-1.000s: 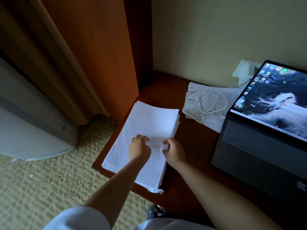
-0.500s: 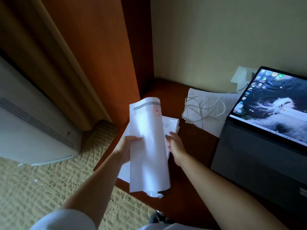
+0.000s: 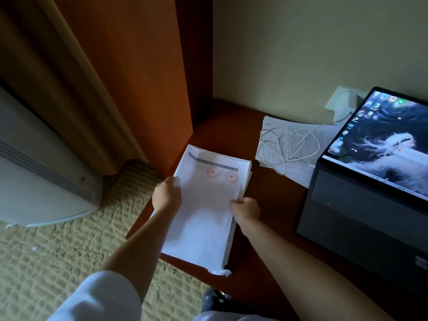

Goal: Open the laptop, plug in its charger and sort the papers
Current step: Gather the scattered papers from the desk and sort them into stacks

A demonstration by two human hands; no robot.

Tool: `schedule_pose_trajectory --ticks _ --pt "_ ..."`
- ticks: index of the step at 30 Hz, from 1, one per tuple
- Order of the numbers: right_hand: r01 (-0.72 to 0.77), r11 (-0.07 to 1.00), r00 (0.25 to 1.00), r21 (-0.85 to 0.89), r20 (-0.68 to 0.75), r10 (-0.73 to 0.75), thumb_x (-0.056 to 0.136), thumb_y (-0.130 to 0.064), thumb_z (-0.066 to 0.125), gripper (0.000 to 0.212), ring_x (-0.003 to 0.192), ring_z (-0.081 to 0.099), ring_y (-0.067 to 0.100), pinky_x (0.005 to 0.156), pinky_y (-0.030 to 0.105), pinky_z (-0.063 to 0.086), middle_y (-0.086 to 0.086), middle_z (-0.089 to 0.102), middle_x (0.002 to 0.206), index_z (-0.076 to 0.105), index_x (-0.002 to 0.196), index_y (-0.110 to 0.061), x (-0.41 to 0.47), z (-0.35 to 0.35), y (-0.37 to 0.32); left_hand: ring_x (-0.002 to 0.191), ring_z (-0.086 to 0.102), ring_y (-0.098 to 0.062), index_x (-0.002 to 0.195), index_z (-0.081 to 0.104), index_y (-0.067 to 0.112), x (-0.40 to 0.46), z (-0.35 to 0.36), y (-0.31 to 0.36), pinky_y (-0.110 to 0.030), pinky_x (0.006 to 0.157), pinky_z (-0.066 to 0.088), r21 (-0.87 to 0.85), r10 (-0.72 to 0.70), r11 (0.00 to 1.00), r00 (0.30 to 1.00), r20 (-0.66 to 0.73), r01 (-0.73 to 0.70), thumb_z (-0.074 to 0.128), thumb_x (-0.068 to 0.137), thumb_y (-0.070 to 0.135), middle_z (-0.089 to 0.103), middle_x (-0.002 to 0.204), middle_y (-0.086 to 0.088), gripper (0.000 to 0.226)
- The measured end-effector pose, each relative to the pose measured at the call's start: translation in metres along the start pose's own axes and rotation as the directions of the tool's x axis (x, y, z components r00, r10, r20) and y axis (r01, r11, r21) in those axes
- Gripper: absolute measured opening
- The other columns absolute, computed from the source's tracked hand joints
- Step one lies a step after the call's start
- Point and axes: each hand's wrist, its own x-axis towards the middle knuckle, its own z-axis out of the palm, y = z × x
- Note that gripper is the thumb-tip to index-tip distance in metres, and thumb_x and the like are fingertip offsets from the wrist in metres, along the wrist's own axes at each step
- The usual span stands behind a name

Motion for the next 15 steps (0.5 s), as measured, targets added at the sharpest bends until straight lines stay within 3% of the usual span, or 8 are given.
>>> schedule_pose_trajectory --ticks 3,7,11,13,15 --pt "0.019 0.996 0.997 -0.084 -0.078 -0.026 0.090 -0.020 0.054 0.020 0.087 0.063 0.028 0.065 0.025 0.039 0.012 0.066 0.092 0.066 0.091 -0.005 0.001 0.004 0.000 0.111 0.051 -0.032 0.118 0.063 0.009 0.005 0.006 0.000 -0.037 0.090 0.043 0.116 0.091 0.989 0.996 -0.024 -0.088 0.056 0.090 0.017 0.062 0.119 -0.011 0.029" --pt "0.107 0.979 0.981 -0.173 -0.141 -0.132 0.094 -0.026 0.052 0.022 0.093 0.061 0.027 0.067 0.025 0.035 0.008 0.066 0.096 0.063 0.095 -0.008 -0.001 0.002 0.001 0.122 0.041 -0.028 0.124 0.061 0.014 0.015 0.011 -0.005 -0.039 0.098 0.037 0.095 0.084 0.992 0.996 -0.014 -0.082 0.057 0.091 0.028 0.051 0.134 -0.005 0.036" --pt "0.144 0.955 0.976 -0.258 -0.121 -0.180 0.089 -0.028 0.058 0.018 0.088 0.061 0.027 0.066 0.027 0.039 0.008 0.064 0.095 0.062 0.083 -0.011 0.007 0.000 0.006 0.127 0.040 -0.027 0.136 0.048 0.020 0.023 0.012 -0.006 -0.042 0.102 0.035 0.074 0.082 0.994 0.996 0.046 -0.085 0.056 0.092 0.033 0.047 0.139 -0.004 0.047" --pt "0.158 0.945 0.968 -0.287 -0.144 -0.206 0.085 -0.027 0.059 0.017 0.081 0.058 0.025 0.064 0.029 0.042 0.006 0.059 0.094 0.054 0.074 -0.015 0.007 0.000 0.006 0.128 0.040 -0.028 0.143 0.035 0.021 0.022 0.012 -0.006 -0.044 0.101 0.036 0.141 0.090 0.986 0.995 0.038 -0.095 0.056 0.092 0.035 0.046 0.140 -0.005 0.056" --pt "0.171 0.944 0.962 -0.283 -0.159 -0.222 0.083 -0.023 0.060 0.019 0.075 0.053 0.023 0.062 0.028 0.038 0.005 0.054 0.092 0.048 0.070 -0.015 0.007 -0.002 0.003 0.128 0.040 -0.028 0.143 0.035 0.019 0.018 0.013 -0.006 -0.042 0.102 0.036 0.232 0.130 0.965 0.991 -0.020 -0.122 0.058 0.091 0.034 0.045 0.139 -0.007 0.058"
